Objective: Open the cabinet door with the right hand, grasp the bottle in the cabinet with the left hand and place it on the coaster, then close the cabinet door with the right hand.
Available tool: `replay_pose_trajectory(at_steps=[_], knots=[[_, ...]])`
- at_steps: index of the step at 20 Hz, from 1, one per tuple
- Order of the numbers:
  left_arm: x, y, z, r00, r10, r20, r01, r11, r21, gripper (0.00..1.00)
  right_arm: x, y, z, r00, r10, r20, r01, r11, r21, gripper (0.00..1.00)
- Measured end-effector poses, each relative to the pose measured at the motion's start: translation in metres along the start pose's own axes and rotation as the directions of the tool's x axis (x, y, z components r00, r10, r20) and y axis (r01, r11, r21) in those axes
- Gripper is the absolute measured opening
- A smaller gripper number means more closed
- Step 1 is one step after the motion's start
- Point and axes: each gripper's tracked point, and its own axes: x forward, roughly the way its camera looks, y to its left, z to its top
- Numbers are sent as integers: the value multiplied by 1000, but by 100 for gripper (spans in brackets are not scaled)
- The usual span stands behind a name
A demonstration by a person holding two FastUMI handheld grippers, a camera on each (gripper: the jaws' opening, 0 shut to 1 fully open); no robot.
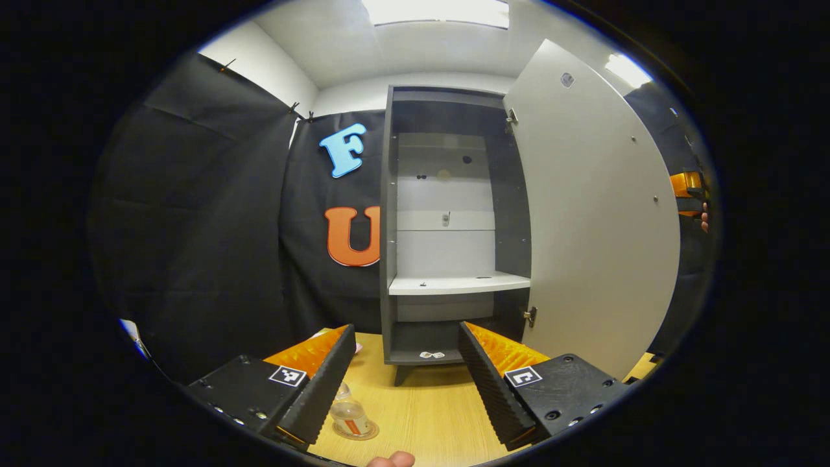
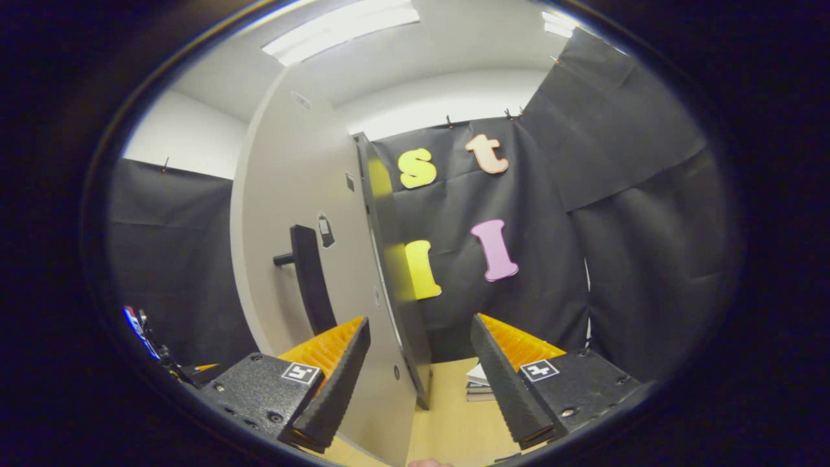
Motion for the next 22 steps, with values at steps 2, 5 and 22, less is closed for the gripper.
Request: replay_pose_trajectory(at_steps=[2,5,22], knots=[[-2,-4,5,1000,-3,18,2,1000,12,95,-4,0,4,1000,-14,24,15,999,-44,91],[-3,-7,2,1000,-1,27,-1,998,61,95,-3,8,2,999,-5,40,8,997,-75,94],[-18,1,-21,1000,-19,7,19,999,32,95,23,119,-19,969,247,-9,-247,962,-116,93]])
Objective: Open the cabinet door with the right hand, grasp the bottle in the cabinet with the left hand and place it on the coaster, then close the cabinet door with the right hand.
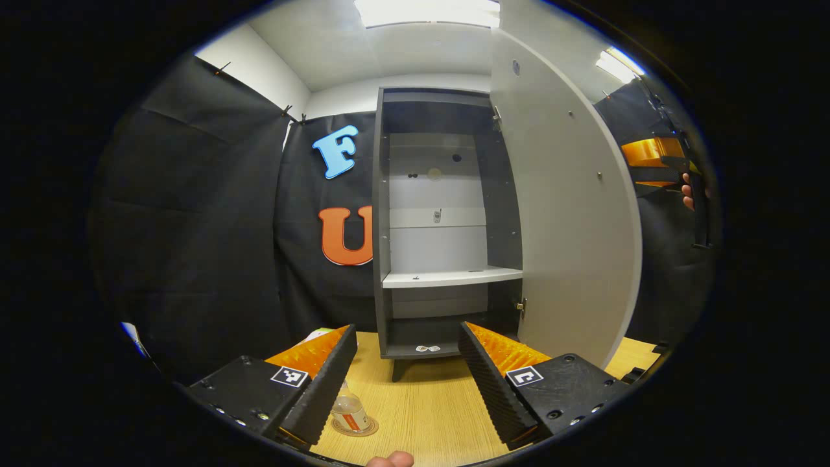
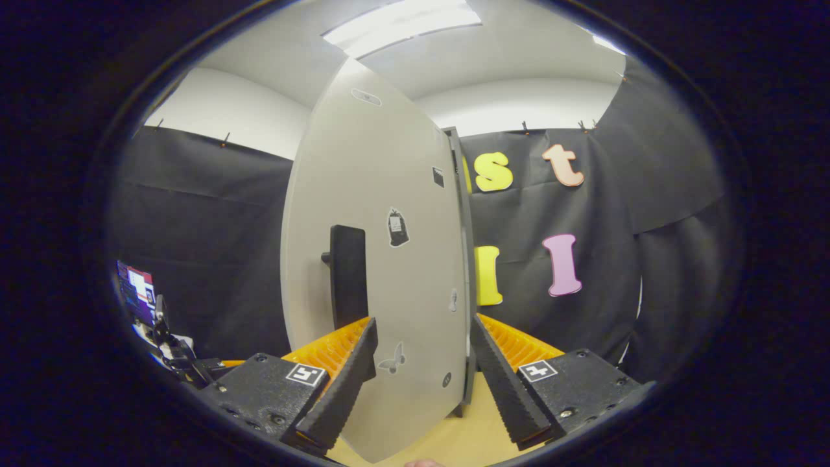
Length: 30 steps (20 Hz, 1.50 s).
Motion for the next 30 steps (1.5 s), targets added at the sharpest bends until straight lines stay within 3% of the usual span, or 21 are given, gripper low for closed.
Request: replay_pose_trajectory(at_steps=[7,13,20,24,30], knots=[[3,26,-5,1000,23,7,-24,1000,12,95,52,54,-11,993,117,-28,-117,993,-20,94],[6,48,-9,999,53,10,-53,999,2,95,127,104,-31,979,200,-45,-198,979,57,94],[8,85,-13,993,117,-3,-117,993,-1,95,203,161,-52,970,238,-55,-237,971,36,94],[2,97,-17,988,151,-5,-151,988,-5,95,206,169,-56,973,224,-50,-224,975,14,94],[-7,96,-13,989,144,-9,-144,990,-1,95,180,157,-68,979,187,-78,-188,982,-1,94]])
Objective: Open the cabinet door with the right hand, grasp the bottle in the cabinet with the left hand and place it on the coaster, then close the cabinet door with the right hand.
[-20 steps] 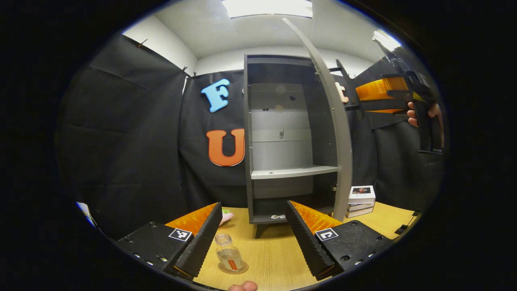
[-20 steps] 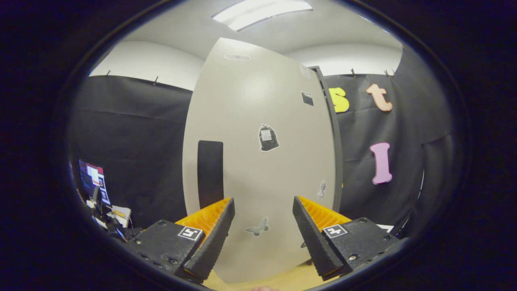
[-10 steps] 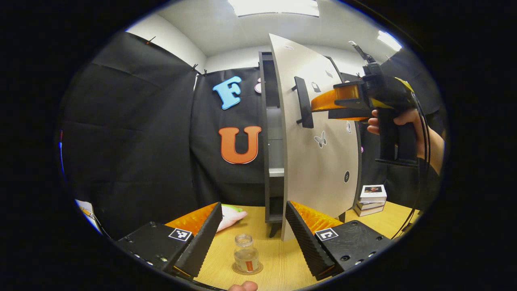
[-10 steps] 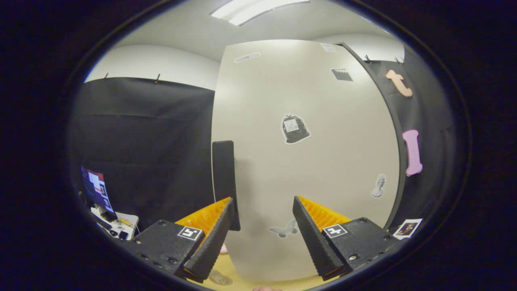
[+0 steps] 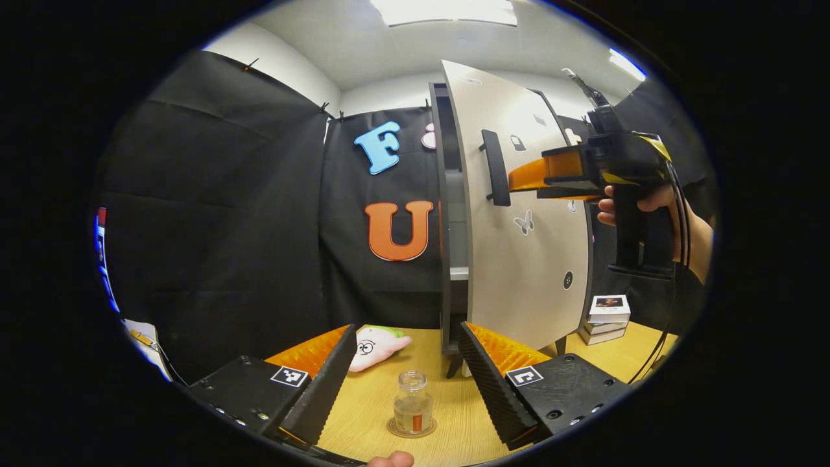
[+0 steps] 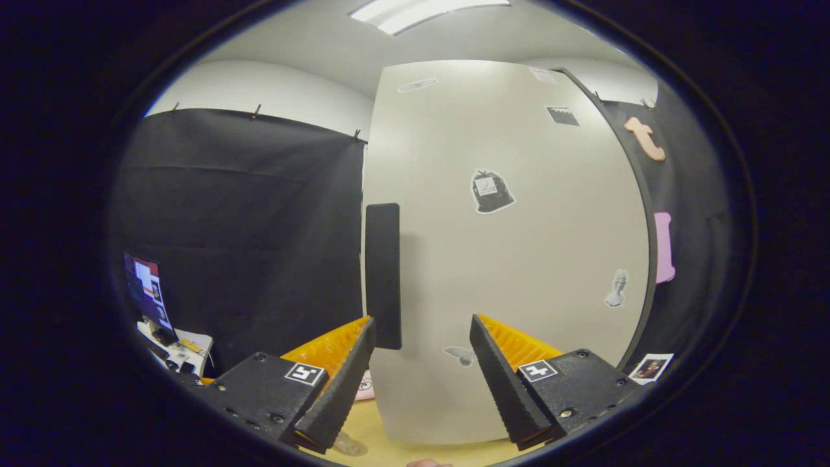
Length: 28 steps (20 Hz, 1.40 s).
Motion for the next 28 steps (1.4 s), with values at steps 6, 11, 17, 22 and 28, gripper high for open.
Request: replay_pose_trajectory(at_steps=[6,11,17,22,28], knots=[[0,-11,4,1000,-31,-1,31,1000,-2,95,-46,-15,-11,997,-73,-20,73,997,-13,94],[-2,-19,16,999,-39,13,39,999,12,95,-94,-30,-17,987,-157,-21,157,988,-2,94],[-7,-37,20,998,-62,15,62,998,-8,95,-164,-71,-34,952,-305,-29,306,951,35,94],[-13,-50,24,996,-84,17,85,996,-30,95,-212,-100,-55,906,-420,-40,422,905,49,95],[-18,-60,30,995,-98,26,99,995,-28,95,-264,-113,-83,849,-526,-56,529,847,61,94]])
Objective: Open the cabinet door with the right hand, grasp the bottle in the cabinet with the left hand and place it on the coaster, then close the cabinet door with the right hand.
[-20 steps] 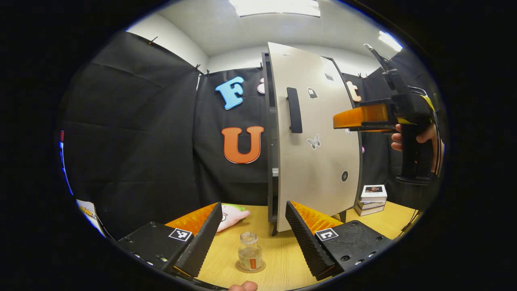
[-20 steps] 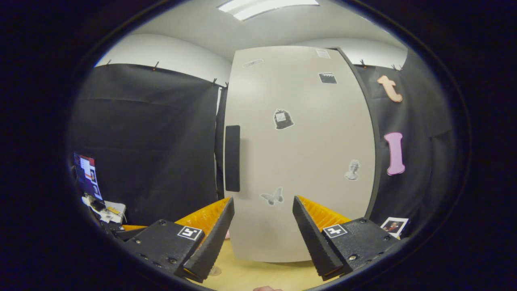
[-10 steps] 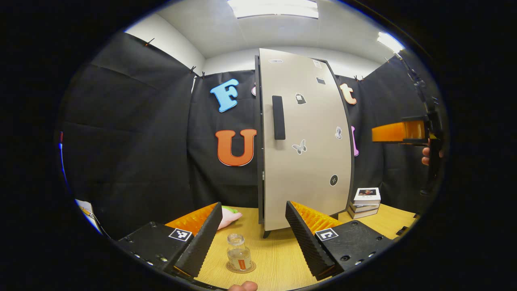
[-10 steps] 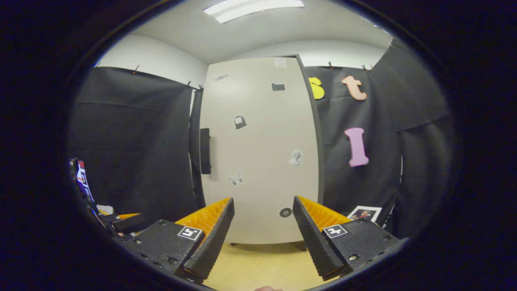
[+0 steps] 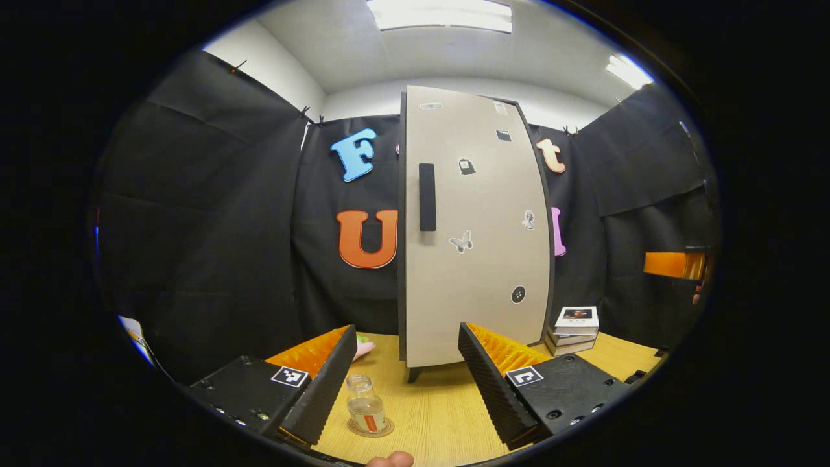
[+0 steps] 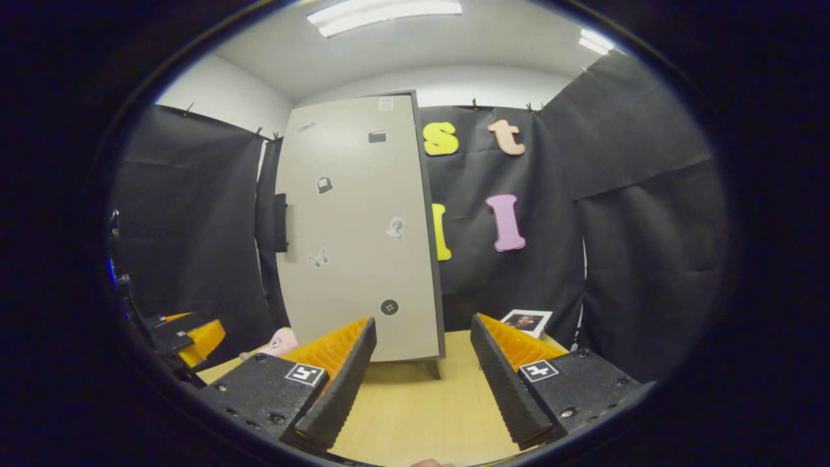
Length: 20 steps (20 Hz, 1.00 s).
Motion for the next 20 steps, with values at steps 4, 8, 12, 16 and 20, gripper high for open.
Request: replay_pose_trajectory(at_steps=[4,8,12,16,20], knots=[[-2,-4,1,1000,-9,7,9,1000,17,95,-5,-13,-15,999,-34,-15,34,999,12,94],[-6,-5,2,1000,-10,4,10,1000,28,95,-11,-24,-23,996,-84,6,84,996,-17,94],[-7,-2,1,1000,8,6,-8,1000,18,95,-4,-20,-26,998,-64,-1,64,998,-2,94],[-8,1,-2,1000,20,4,-20,1000,10,95,2,-18,-25,998,-56,-6,56,998,28,94],[-8,3,-4,1000,25,3,-25,1000,2,95,4,-19,-24,999,-52,-12,52,998,24,94]])
